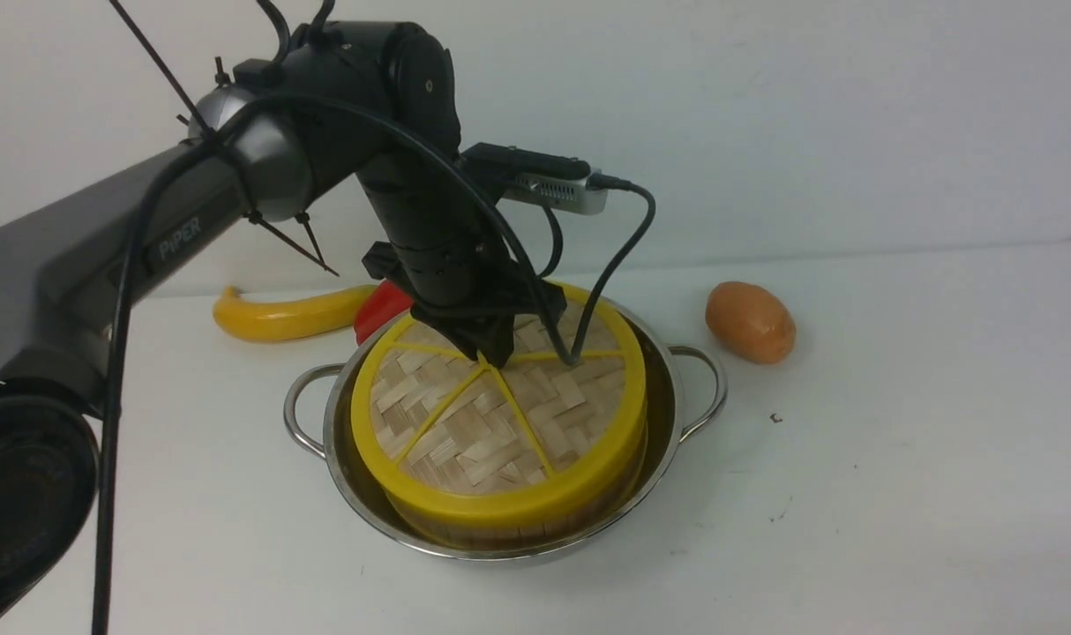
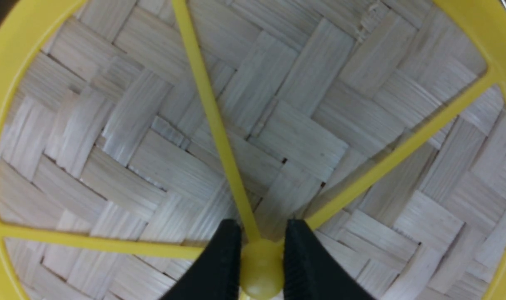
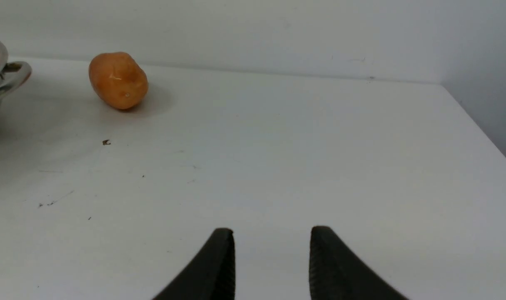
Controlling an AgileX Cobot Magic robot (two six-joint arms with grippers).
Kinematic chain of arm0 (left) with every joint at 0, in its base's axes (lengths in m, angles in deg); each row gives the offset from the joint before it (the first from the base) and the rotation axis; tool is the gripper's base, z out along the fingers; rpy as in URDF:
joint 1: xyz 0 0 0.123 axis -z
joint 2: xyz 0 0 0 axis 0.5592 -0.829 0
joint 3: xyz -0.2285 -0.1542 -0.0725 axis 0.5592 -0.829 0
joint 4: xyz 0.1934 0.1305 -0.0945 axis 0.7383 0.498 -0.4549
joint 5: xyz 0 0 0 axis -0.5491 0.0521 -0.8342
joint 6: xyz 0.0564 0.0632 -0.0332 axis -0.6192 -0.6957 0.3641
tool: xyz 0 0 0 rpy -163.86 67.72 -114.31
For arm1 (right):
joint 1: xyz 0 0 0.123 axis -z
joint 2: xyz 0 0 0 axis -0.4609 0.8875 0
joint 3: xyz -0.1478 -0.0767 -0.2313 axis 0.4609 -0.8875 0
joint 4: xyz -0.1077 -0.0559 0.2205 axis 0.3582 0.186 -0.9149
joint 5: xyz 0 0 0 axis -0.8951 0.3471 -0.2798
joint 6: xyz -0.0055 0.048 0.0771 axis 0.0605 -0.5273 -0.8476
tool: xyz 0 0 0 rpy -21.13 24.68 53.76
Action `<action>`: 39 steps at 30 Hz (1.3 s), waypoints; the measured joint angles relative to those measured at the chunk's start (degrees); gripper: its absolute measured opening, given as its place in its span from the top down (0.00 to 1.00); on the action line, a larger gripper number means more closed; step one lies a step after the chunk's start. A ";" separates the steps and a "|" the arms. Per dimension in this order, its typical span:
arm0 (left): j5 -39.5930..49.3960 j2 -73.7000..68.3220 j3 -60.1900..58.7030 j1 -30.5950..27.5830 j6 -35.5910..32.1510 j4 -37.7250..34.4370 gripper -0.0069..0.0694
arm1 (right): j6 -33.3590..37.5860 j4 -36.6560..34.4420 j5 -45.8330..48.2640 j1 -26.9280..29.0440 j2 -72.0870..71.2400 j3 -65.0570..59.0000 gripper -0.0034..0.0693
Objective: Place the steamer in the pot on the white table, and put the lid on the steamer.
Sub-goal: 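Place the yellow bamboo steamer lid onto the steamer in the pot with the left gripper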
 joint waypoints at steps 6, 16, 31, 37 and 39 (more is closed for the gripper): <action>-0.62 0.00 0.00 0.00 -0.88 -0.83 0.75 | 0.00 0.00 0.00 0.00 0.00 0.00 0.62; -1.63 -0.25 0.00 -0.05 -1.89 -2.64 0.75 | 0.00 0.00 0.00 0.00 0.00 0.00 0.62; -0.94 -0.94 0.49 -0.05 -0.89 2.90 0.75 | 0.00 0.00 0.00 0.00 0.00 0.00 0.62; -1.48 -0.94 0.49 -0.05 -0.97 2.02 0.75 | 0.00 0.00 0.00 0.00 0.00 0.00 0.62; -1.61 -0.97 0.49 -0.05 -1.40 1.29 0.75 | 0.00 0.00 0.00 0.00 0.00 0.00 0.62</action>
